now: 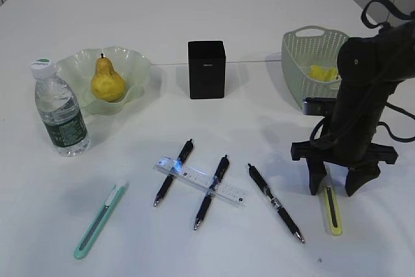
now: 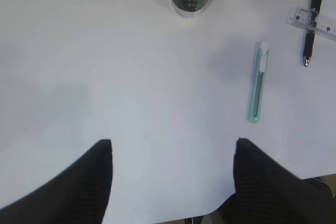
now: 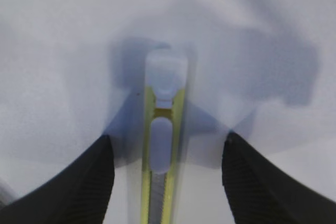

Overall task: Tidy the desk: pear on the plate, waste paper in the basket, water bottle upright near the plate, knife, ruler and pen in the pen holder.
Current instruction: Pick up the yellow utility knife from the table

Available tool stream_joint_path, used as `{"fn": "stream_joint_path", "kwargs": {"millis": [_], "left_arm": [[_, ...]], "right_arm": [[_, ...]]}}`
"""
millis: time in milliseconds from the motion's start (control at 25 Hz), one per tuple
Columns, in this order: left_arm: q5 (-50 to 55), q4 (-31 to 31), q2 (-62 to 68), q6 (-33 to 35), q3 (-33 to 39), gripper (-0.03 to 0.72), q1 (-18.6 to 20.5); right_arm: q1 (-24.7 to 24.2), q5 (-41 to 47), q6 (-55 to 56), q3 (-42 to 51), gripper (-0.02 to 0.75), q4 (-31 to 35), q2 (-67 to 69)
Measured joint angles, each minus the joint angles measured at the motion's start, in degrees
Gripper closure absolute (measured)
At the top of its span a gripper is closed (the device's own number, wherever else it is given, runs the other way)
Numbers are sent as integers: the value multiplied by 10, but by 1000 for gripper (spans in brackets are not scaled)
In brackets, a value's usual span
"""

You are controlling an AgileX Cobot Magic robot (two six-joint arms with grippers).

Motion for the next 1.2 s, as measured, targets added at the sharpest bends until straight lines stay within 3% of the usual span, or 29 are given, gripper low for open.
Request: {"fn": "stream_joint_path", "kwargs": {"millis": [360,440,600,680,880,1200], "left_arm": [[0,0,0,0,0,185,0],[0,0,0,0,0,185,0],[0,0,0,0,0,185,0],[0,0,0,0,0,185,0],[0,0,0,0,0,185,0],[0,-4,0,0,0,186,0]], "right_arm": [[0,0,0,0,244,-2,0],[0,0,0,0,314,-2,0],[0,-1,1,0,532,-2,0],[0,-1,1,0,584,-2,0],[0,5,0,-1,593,-2,0],[0,110,-32,-86,594,-3,1]]}}
